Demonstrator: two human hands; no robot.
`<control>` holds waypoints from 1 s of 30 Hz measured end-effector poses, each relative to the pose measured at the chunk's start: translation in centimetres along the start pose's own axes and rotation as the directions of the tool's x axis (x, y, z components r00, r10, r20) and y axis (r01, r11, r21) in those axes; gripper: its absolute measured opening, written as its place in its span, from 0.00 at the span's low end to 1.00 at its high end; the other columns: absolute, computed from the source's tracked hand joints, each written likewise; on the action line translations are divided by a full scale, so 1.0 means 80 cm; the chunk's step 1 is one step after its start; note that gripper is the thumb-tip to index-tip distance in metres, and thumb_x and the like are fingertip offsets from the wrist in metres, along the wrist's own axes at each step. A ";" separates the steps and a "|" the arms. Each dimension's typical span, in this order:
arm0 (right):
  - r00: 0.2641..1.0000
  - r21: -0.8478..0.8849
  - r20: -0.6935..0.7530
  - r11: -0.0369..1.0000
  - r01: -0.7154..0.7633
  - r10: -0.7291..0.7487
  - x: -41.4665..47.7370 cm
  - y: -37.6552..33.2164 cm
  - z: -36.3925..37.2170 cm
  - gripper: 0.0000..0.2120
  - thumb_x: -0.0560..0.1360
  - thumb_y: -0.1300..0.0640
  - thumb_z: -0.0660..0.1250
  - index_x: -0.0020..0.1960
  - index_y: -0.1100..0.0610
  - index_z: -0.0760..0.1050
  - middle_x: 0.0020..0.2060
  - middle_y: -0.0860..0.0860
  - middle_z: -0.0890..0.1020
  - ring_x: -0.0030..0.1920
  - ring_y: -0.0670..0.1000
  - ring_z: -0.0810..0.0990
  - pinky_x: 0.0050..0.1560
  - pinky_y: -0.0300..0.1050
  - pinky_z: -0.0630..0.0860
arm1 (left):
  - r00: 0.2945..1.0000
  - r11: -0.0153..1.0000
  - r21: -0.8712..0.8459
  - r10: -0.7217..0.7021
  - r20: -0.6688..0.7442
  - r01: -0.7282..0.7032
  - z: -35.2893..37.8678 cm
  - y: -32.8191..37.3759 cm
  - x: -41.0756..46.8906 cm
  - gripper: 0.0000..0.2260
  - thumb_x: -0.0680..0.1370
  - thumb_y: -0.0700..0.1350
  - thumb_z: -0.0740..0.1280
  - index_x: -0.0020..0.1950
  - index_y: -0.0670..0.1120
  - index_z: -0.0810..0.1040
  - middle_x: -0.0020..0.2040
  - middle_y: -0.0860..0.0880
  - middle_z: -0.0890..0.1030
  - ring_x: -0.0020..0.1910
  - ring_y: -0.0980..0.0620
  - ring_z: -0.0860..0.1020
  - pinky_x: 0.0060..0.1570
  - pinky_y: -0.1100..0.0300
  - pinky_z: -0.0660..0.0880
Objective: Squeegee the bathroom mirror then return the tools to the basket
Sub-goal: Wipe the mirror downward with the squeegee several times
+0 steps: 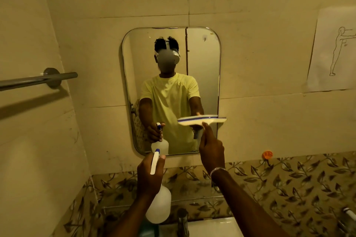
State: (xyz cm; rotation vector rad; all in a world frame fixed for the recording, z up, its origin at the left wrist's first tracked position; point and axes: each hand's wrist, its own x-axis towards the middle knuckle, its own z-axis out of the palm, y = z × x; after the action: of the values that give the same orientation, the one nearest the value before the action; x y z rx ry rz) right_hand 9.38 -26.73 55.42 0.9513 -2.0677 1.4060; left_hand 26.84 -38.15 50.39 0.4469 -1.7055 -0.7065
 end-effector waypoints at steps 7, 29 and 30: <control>0.976 -0.089 0.152 0.986 -0.141 0.153 -0.092 0.061 0.026 0.23 0.84 0.52 0.57 0.78 0.44 0.63 0.31 0.46 0.76 0.28 0.41 0.73 0.26 0.33 0.66 | 1.000 0.999 0.035 0.006 -0.018 -0.006 0.000 -0.002 0.000 0.11 0.78 0.53 0.67 0.42 0.47 0.79 0.33 0.53 0.80 0.37 0.55 0.81 0.30 0.67 0.77; 0.958 0.226 0.214 0.944 -0.240 0.192 -0.074 -0.017 -0.062 0.18 0.83 0.48 0.58 0.71 0.34 0.65 0.30 0.52 0.79 0.28 0.51 0.79 0.26 0.43 0.76 | 0.999 0.999 0.034 -0.042 -0.001 0.042 -0.020 0.019 -0.022 0.10 0.79 0.53 0.66 0.42 0.49 0.78 0.33 0.52 0.79 0.33 0.52 0.80 0.31 0.54 0.80; 0.967 0.176 0.213 0.968 -0.178 0.140 -0.066 -0.028 -0.068 0.19 0.84 0.46 0.56 0.73 0.32 0.61 0.29 0.49 0.77 0.26 0.48 0.77 0.24 0.39 0.71 | 0.999 0.999 0.029 -0.036 -0.004 0.036 -0.020 0.021 -0.022 0.10 0.79 0.53 0.66 0.42 0.49 0.78 0.33 0.52 0.79 0.33 0.53 0.80 0.31 0.56 0.80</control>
State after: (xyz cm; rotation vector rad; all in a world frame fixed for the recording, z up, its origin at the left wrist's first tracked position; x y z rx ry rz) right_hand 14.47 -20.72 55.08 1.0614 -2.2262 1.6823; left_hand 28.99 -36.16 50.40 0.5000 -1.7096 -0.7074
